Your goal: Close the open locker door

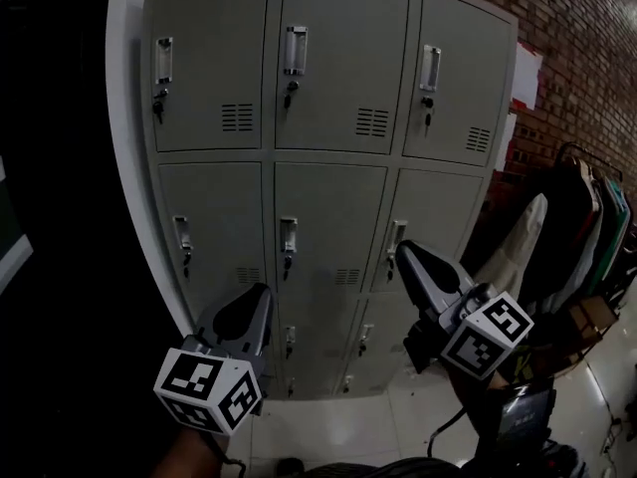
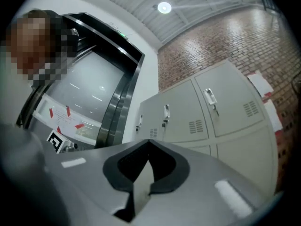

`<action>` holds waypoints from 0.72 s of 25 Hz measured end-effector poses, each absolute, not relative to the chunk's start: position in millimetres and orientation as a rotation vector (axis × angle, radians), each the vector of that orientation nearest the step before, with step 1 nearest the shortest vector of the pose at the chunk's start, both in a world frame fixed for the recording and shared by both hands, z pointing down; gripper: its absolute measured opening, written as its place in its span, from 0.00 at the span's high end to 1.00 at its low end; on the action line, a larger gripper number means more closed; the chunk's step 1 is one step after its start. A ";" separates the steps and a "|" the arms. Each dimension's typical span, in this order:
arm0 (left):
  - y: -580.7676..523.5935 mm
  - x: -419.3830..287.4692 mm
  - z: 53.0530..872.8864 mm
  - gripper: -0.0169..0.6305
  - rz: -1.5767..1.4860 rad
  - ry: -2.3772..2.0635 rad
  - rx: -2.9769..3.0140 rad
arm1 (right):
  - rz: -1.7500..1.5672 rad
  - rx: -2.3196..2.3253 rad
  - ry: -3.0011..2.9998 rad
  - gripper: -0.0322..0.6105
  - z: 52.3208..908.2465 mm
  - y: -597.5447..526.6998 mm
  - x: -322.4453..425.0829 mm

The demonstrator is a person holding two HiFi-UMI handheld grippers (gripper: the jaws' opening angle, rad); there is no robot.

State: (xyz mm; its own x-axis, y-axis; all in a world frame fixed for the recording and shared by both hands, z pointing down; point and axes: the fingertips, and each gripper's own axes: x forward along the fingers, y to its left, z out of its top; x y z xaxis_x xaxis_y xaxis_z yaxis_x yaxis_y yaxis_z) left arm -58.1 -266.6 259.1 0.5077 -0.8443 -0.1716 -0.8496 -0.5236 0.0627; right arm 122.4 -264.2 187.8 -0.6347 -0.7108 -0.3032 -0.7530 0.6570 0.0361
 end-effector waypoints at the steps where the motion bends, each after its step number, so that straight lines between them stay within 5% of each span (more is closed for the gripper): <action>1: -250.7 -49.9 268.0 0.95 0.276 1.543 -2.704 | 0.184 -1.204 2.617 0.95 204.2 -249.8 136.2; 8: -151.4 -12.0 316.3 0.96 0.151 1.686 -2.712 | -0.126 -1.333 2.595 0.95 284.3 -165.4 198.7; 18: -82.0 -4.6 365.7 0.96 0.038 1.680 -2.791 | -0.296 -1.374 2.573 0.95 338.5 -89.0 179.1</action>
